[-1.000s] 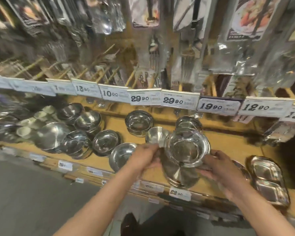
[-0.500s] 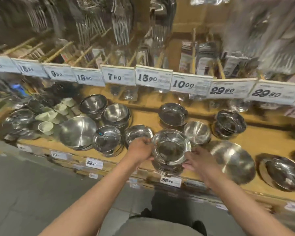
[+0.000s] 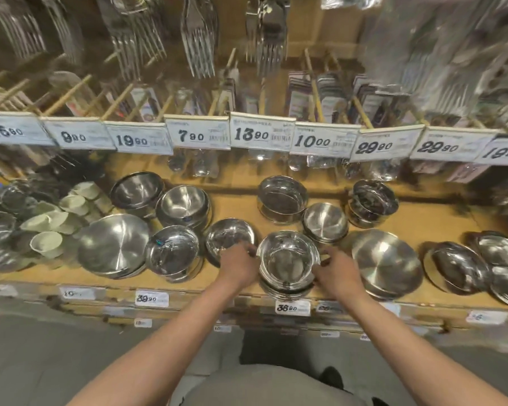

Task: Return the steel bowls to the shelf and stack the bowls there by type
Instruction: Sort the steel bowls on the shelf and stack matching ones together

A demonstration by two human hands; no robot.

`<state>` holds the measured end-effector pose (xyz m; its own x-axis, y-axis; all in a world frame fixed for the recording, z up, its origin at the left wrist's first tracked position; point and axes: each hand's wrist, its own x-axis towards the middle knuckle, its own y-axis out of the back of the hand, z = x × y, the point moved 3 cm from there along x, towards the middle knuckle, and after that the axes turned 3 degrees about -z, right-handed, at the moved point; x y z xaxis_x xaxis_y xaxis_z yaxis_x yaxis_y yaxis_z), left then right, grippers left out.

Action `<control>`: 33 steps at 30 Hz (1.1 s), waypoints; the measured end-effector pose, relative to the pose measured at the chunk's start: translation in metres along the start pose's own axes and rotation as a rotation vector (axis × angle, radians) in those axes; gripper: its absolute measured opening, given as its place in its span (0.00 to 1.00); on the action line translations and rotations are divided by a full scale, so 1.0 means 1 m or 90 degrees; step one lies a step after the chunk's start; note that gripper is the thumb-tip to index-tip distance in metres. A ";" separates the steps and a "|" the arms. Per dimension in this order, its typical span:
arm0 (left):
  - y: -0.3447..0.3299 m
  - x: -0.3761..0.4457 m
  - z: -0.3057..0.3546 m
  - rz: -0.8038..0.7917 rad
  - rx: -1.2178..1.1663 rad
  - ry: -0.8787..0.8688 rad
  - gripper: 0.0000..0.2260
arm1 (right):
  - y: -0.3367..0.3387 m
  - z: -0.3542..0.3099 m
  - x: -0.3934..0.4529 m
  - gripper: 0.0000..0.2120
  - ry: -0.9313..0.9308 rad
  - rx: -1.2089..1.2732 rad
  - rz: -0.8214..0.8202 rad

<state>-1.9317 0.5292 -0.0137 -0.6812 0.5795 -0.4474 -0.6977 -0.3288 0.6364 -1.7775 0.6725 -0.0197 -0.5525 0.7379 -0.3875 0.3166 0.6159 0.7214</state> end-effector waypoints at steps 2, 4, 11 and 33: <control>0.000 -0.001 0.000 0.005 0.000 -0.005 0.10 | 0.000 0.002 0.001 0.18 0.011 -0.002 0.010; -0.001 -0.003 0.000 0.002 -0.001 -0.012 0.10 | 0.000 0.004 0.000 0.17 0.022 -0.019 0.020; -0.002 -0.004 0.000 0.009 0.006 -0.016 0.08 | -0.004 0.011 0.001 0.16 0.031 -0.010 0.018; -0.012 0.003 -0.009 0.013 -0.111 0.011 0.06 | -0.005 0.007 -0.003 0.11 -0.002 0.033 0.035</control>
<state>-1.9275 0.5283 -0.0286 -0.6981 0.5588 -0.4477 -0.7108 -0.4654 0.5274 -1.7724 0.6691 -0.0264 -0.5308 0.7720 -0.3497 0.3866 0.5878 0.7107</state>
